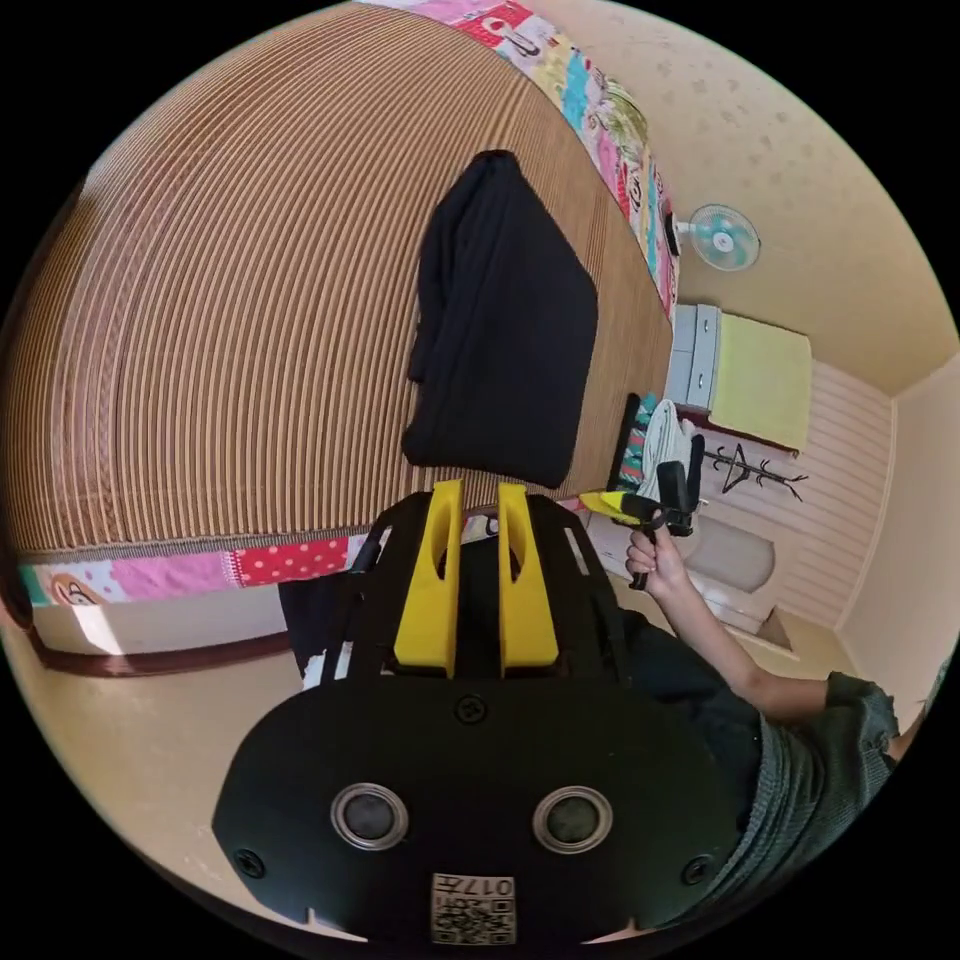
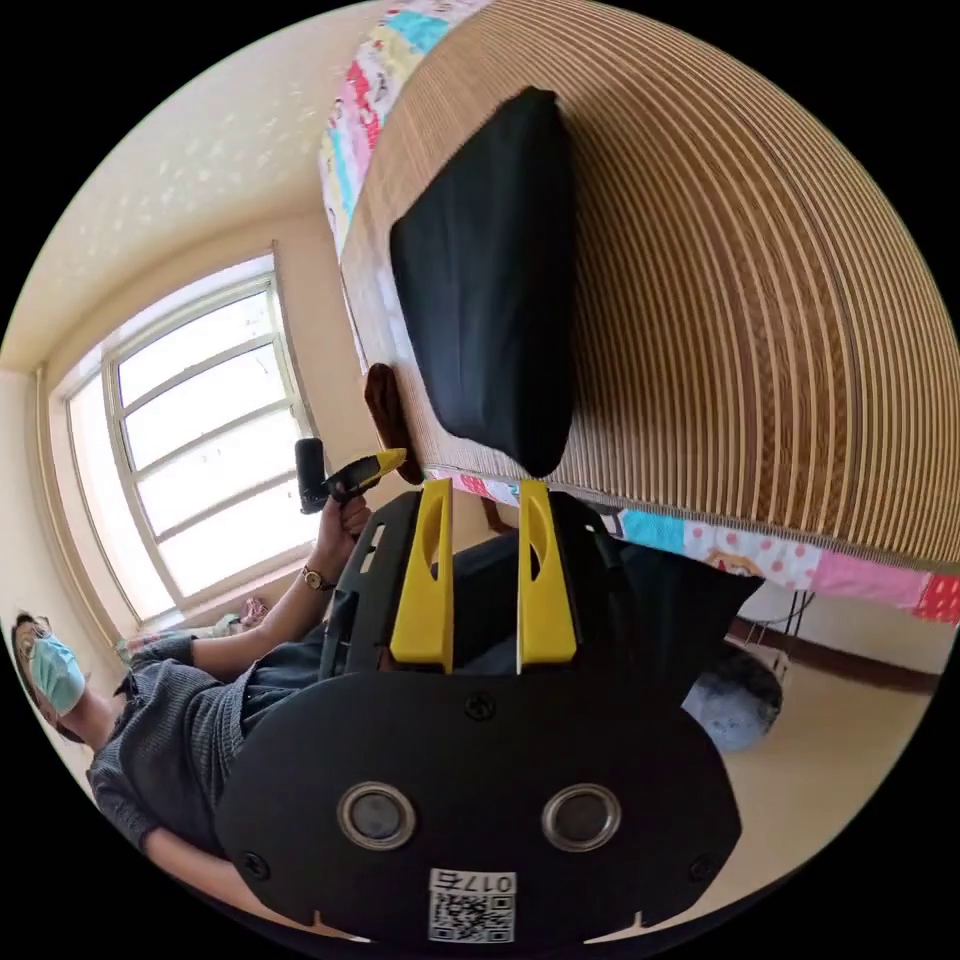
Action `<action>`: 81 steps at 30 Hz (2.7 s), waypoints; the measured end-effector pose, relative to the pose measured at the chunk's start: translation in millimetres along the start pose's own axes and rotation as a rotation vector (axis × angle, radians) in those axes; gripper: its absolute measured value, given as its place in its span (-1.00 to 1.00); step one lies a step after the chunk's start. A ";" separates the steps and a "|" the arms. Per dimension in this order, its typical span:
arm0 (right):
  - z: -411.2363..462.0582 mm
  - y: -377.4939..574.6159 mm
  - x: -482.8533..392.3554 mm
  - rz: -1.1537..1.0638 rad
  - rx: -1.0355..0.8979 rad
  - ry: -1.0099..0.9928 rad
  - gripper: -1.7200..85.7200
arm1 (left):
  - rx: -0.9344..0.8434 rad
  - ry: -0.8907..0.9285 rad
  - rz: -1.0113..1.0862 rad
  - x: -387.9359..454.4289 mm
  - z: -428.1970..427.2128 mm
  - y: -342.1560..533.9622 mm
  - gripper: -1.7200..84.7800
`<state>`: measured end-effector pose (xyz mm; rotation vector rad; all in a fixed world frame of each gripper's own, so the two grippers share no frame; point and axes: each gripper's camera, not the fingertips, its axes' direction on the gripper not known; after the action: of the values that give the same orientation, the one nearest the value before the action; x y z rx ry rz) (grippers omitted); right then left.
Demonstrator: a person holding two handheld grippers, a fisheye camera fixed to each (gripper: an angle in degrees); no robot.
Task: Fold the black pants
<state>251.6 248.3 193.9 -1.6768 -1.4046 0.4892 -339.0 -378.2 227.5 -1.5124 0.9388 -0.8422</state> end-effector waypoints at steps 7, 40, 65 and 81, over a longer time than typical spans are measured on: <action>-37.8 -73.9 21.8 -0.037 0.136 -0.018 -0.61 | 0.174 0.067 -0.010 -14.8 -14.9 -70.2 -0.66; 270.8 -52.7 -265.8 -0.455 -0.397 -0.203 -0.77 | 0.294 -0.247 0.034 -42.6 -203.2 -11.1 -0.77; 1.0 -4.3 -232.0 -0.109 0.062 0.424 -0.95 | 0.636 -0.137 -0.380 -181.6 -82.2 70.8 -0.85; -233.4 223.1 -179.6 0.106 0.779 0.117 -0.92 | 0.145 0.185 0.483 113.2 164.3 -96.8 -0.98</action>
<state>508.0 -0.6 100.1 -1.1149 -0.8671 0.8518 -132.1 -403.5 303.3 -1.0311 1.2848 -0.6835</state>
